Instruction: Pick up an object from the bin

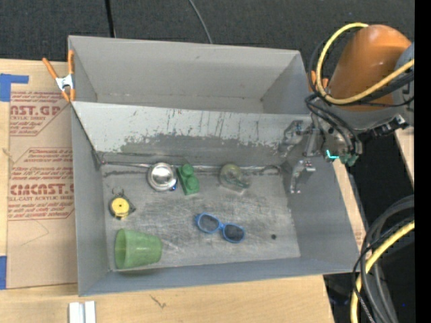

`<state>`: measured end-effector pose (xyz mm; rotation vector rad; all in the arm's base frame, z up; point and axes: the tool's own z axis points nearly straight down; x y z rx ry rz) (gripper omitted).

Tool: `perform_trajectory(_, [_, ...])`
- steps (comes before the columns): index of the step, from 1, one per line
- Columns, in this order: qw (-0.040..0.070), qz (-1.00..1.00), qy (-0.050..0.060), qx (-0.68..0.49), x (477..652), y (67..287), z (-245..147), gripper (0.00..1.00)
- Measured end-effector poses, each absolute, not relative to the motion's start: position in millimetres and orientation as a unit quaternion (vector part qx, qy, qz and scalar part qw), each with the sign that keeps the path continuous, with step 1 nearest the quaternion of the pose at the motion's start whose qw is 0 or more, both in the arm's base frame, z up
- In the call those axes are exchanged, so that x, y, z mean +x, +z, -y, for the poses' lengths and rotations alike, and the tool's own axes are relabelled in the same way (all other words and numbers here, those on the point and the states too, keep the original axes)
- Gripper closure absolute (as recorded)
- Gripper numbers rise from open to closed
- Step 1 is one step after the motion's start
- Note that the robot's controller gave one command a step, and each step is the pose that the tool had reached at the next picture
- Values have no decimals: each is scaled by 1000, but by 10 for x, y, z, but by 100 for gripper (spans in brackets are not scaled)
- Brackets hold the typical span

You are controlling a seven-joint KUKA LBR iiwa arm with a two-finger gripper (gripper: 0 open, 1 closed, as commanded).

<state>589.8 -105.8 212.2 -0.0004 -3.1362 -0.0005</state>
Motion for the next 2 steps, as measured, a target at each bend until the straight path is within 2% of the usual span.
perform_trajectory(1, [4, 999, -2, 35, 5421, 1214, 36, 0])
perform_trajectory(2, [-7, 993, 1, 120, 5218, 731, 30, 0])
